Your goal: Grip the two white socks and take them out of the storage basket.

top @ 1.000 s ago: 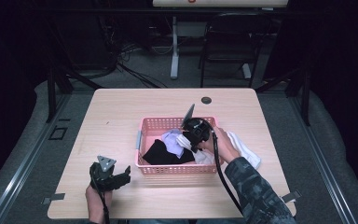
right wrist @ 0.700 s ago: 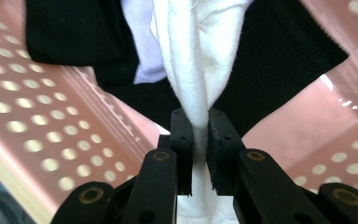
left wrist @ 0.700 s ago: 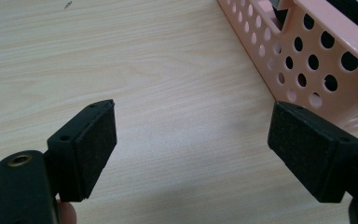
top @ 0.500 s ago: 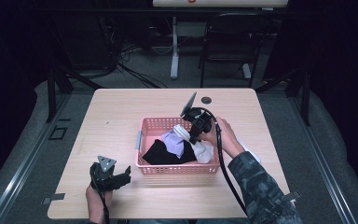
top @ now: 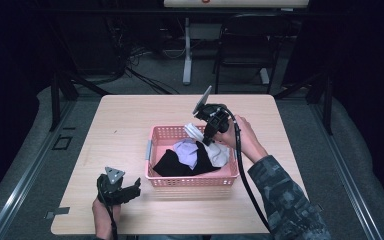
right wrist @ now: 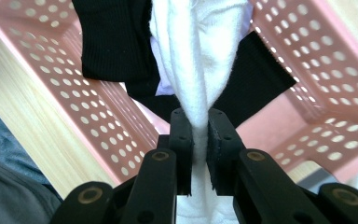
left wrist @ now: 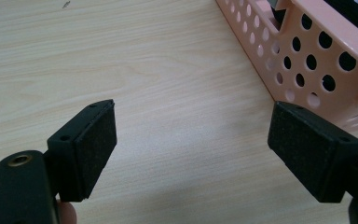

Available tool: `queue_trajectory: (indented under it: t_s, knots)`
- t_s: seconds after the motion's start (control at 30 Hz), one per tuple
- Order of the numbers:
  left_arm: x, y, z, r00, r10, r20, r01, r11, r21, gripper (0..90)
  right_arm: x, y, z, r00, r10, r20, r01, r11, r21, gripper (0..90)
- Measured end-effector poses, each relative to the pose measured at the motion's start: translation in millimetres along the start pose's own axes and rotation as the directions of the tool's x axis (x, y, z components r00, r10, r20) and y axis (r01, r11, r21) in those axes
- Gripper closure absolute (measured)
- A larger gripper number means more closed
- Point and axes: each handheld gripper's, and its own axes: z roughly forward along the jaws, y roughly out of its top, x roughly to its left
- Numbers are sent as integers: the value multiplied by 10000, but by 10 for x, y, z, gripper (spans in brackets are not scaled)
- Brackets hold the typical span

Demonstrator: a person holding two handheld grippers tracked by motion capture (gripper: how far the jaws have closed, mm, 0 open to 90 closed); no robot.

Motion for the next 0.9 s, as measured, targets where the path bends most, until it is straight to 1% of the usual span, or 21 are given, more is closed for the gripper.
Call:
queue_trajectory:
  t_s: [0.03,0.07,0.2,0.23,0.3,0.4,0.47,0.5,0.53,0.57,0.6,0.73,0.77,0.83,0.9]
  knots:
    - [0,0,0,10000,-4,7,4,10000,9,156,5,-1,-31,10000,56,-18,-56,9999,-97,819]
    - [0,0,0,10000,-4,7,4,10000,9,156,5,-1,-31,10000,56,-18,-56,9999,-97,819]
    - [-2,0,4,10000,8,16,-8,10000,20,156,-8,-7,-158,10000,72,51,-71,9999,-117,819]
    - [-1,0,3,10000,10,13,-10,10000,29,156,-16,-15,-193,9999,140,79,-138,9995,-277,818]
    - [-1,0,3,10000,7,6,-7,10000,30,156,-20,-19,-219,9998,202,91,-200,9995,-224,818]
    - [-1,0,2,10000,9,0,-9,10000,23,156,-56,-55,-299,9997,230,117,-227,9993,-308,818]
    - [-1,0,3,10000,24,10,-24,10000,29,156,-72,-83,-343,9992,365,144,-360,9988,-345,818]
    - [-1,0,3,10000,24,10,-24,10000,29,156,-72,-83,-343,9992,365,144,-360,9988,-345,818]
    - [-2,0,3,10000,18,13,-18,10000,17,156,-89,-101,-366,9992,337,203,-330,9989,-342,818]
    - [-2,0,2,10000,16,8,-16,10000,21,156,-102,-120,-388,9991,405,154,-399,9985,-386,818]
    - [-1,0,3,10000,19,3,-19,10000,32,156,-138,-163,-429,9988,451,197,-441,9979,-477,818]
    - [-4,1,2,10000,20,12,-20,10000,21,156,-189,-234,-496,9978,604,284,-588,9968,-544,818]
    - [-4,1,1,10000,25,6,-25,10000,24,156,-224,-288,-542,9968,728,323,-707,9956,-610,818]
    - [-3,0,1,10000,21,-5,-21,10000,26,156,-265,-345,-580,9955,868,388,-841,9942,-671,818]
    - [-3,1,1,10000,27,6,-27,10000,27,156,-315,-409,-614,9938,1009,465,-978,9932,-635,818]
